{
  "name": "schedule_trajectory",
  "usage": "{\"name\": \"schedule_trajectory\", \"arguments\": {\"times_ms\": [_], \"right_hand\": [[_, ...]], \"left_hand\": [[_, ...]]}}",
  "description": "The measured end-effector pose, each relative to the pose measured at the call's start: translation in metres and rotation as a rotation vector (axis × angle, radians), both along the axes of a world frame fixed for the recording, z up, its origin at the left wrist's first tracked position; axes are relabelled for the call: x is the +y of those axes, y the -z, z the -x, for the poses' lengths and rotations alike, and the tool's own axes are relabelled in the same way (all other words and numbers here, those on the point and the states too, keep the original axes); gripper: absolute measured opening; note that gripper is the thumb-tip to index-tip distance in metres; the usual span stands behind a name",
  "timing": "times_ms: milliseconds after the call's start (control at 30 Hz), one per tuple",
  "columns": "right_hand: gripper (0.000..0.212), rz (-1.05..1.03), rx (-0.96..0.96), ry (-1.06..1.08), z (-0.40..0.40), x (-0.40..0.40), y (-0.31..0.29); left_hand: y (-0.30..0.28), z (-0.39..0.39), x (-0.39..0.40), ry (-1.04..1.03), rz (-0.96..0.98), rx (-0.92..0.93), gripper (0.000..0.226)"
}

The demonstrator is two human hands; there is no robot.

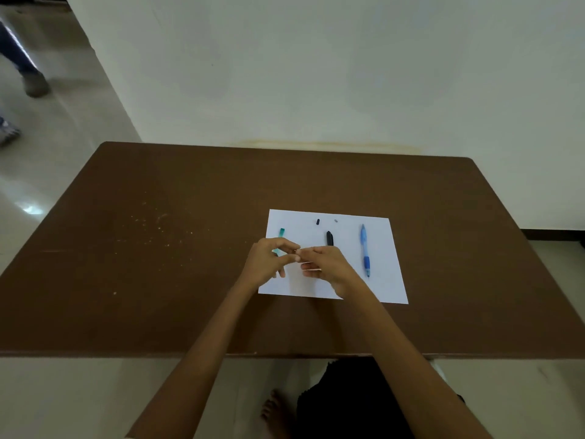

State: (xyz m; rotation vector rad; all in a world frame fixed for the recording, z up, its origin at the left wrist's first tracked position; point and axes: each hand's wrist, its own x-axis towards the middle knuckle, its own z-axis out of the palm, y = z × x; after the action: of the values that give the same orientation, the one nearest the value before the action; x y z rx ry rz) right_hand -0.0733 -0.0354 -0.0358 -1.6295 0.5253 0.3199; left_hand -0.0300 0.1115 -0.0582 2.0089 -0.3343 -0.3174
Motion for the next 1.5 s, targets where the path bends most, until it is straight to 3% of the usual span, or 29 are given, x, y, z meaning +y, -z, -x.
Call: {"name": "schedule_trajectory", "arguments": {"times_ms": [200,267,400,533,667,733,800,967,1033,1233,1500], "right_hand": [[0.028,-0.081,0.005,0.074,0.008,-0.023,-0.003],[0.029,0.051,-0.034,0.123,0.004,-0.031,0.001],[0.028,0.679,-0.098,0.116,-0.011,-0.047,0.014],[0.044,0.778,-0.048,-0.034,-0.023,-0.043,0.026],[0.039,0.777,-0.045,-0.048,-0.035,-0.043,0.029],[0.040,0.671,-0.014,0.000,-0.039,-0.046,0.023],[0.038,0.415,0.001,0.134,-0.037,-0.050,0.015],[0.021,-0.588,-0.198,0.538,-0.017,-0.060,-0.024],[0.021,-0.849,-0.261,0.609,-0.015,-0.064,-0.038],[0.058,-1.033,-0.332,0.583,-0.017,-0.065,-0.062],[0.049,-0.903,-0.340,0.416,-0.010,-0.054,-0.065]], "left_hand": [[0.000,0.022,-0.025,-0.124,0.143,0.001,0.008],[-0.002,0.025,-0.032,-0.201,0.199,0.049,0.005],[-0.007,0.030,-0.037,-0.362,0.357,0.201,0.007],[-0.006,0.035,-0.038,-0.414,0.410,0.269,0.009],[-0.008,0.037,-0.041,-0.484,0.492,0.367,0.014],[-0.010,0.038,-0.044,-0.489,0.520,0.384,0.012],[-0.012,0.039,-0.048,-0.483,0.544,0.385,0.010],[-0.022,0.043,-0.058,-0.460,0.633,0.376,0.008],[-0.027,0.046,-0.062,-0.453,0.670,0.369,0.007],[-0.042,0.049,-0.072,-0.429,0.749,0.369,0.009],[-0.062,0.039,-0.079,-0.445,0.749,0.310,0.020]]}}
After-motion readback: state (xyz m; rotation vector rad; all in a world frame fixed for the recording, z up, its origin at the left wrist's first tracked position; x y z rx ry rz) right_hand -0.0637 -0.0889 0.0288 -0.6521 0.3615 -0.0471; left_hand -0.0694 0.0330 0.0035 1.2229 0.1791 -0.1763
